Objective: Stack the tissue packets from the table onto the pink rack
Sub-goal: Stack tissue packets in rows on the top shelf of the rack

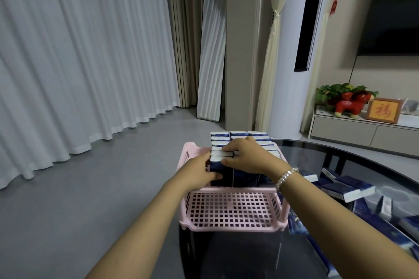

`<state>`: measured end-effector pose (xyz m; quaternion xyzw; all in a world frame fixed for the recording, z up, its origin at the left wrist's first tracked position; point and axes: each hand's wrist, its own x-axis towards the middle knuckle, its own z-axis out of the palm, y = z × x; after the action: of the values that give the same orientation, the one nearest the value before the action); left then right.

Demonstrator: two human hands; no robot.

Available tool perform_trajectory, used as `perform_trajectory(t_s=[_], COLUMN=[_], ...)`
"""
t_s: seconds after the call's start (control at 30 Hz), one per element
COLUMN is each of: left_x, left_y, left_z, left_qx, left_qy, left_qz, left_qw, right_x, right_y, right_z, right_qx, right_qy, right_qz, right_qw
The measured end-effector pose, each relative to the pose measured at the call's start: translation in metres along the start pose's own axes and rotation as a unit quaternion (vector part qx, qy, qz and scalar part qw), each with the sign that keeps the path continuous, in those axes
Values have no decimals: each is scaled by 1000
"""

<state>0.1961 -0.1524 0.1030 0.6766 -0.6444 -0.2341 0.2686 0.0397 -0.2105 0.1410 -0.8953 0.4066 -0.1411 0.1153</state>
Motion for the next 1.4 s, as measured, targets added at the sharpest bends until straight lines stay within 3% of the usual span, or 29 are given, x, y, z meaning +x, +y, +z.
perform_trajectory(t_s=[0.33,0.53,0.63,0.8,1.0,1.2,1.4], left_x=[-27,-48,-59,-69,-63,-51,-50], left_y=[13,30,46,72,88,83,82], left_z=[-1,14,34,82,156,222,257], left_qx=[-53,2,-5,-38,-68,-135,-223], left_qy=[37,220,247,228,141,55,-22], left_qz=[21,66,115,167,146,10,-106], left_qw=[998,973,962,958,977,989,969], right_x=[-13,-49,-79,-135,-186,-212,-218], right_y=[-1,6,15,49,105,147,158], right_z=[2,-1,-1,4,24,58,83], right_qx=[7,88,117,123,135,138,142], right_qy=[38,144,185,210,178,110,58], right_qz=[-4,-19,-15,34,135,258,310], right_qw=[999,985,976,969,965,950,938])
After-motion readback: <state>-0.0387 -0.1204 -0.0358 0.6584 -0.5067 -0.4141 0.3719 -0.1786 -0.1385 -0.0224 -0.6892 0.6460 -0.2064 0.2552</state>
